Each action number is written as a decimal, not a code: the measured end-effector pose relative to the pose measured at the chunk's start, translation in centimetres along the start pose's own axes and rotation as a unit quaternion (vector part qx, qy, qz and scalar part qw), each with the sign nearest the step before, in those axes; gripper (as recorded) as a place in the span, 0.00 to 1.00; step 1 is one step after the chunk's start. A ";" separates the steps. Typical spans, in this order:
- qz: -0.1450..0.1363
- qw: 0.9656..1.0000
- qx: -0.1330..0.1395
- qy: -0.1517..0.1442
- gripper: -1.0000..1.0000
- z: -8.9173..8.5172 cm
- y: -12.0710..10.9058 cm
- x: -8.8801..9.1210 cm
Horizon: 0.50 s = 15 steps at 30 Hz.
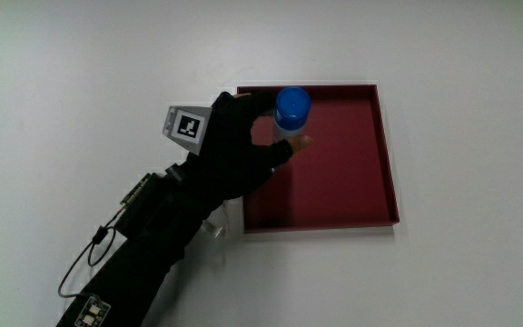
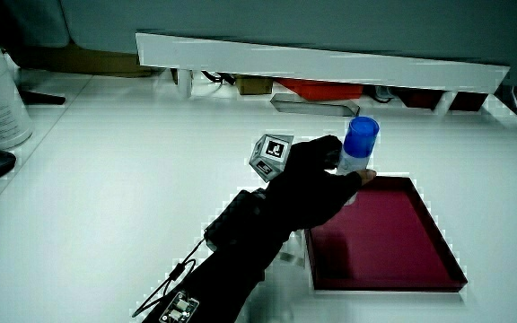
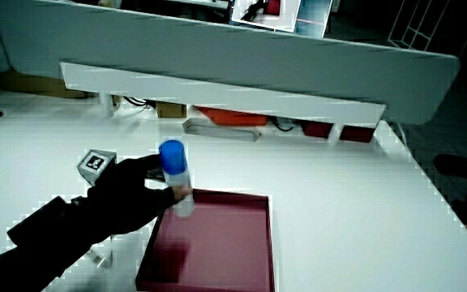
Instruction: Place glue into plate
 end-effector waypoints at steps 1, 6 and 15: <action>0.010 1.000 -0.010 -0.009 0.50 -0.4 -0.1 -0.2; 0.003 0.999 -0.027 -0.040 0.50 -2.4 -0.4 -2.0; 0.009 0.997 -0.039 -0.073 0.50 -3.9 -0.7 -3.6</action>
